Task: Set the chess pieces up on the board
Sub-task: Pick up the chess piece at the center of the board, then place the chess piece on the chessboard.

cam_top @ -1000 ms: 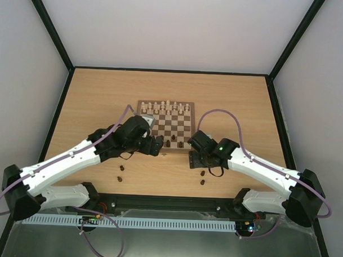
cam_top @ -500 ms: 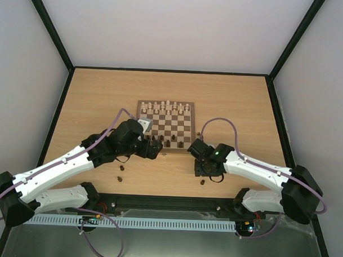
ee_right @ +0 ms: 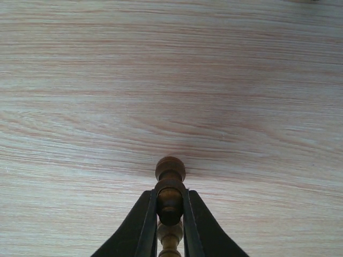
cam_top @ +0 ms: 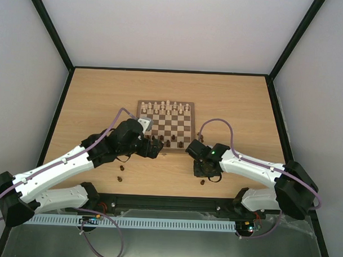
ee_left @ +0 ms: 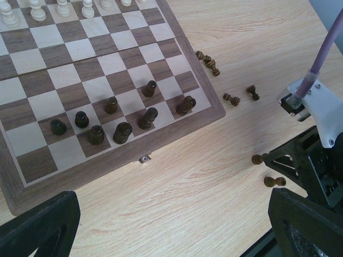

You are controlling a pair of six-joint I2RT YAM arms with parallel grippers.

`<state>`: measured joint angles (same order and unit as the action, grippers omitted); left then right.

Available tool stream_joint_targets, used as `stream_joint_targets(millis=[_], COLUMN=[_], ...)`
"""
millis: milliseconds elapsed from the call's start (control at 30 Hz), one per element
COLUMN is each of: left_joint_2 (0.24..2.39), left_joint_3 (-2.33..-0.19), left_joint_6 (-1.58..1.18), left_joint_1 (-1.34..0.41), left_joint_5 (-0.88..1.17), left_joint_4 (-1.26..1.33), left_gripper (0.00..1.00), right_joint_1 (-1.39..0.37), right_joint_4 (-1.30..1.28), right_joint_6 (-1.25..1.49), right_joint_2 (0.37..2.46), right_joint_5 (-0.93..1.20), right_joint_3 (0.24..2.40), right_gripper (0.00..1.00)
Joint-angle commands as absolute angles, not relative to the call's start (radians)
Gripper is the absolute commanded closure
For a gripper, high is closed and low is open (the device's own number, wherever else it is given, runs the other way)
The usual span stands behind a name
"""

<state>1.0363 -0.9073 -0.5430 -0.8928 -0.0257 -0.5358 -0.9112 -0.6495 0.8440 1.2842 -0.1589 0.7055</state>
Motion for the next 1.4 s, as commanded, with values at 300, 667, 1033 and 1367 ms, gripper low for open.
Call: stream_joint_targets(millis=[300, 667, 1033, 1367], left_joint_2=[1.055, 1.024, 1.005, 0.991], left_joint_3=[-0.908, -0.905, -0.899, -0.89], left_joint_6=[-0.531, -0.54, -0.539, -0.534], left_joint_1=[-0.888, -0.873, -0.845, -0.829], left_joint_5=[-0.044, -0.056, -0.068, -0.064], left_joint_4=[-0.531, -0.545, -0.563, -0.569], left_gripper=[0.01, 0.01, 0.01, 0.01], right_joint_1=[-0.917, -0.913, -0.881, -0.859], right_joint_4=[-0.816, -0.87, -0.884, -0.861], right_joint_6=[0.768, 0.591, 0.505, 0.476], right_joint_2=[1.332, 1.614, 1.824, 1.905], right_joint_5=[-0.219, -0.203, -0.183, -0.165], right_joint_3=[0.981, 1.332, 1.489, 1.515], right_gripper=[0.94, 0.94, 0.94, 0.94])
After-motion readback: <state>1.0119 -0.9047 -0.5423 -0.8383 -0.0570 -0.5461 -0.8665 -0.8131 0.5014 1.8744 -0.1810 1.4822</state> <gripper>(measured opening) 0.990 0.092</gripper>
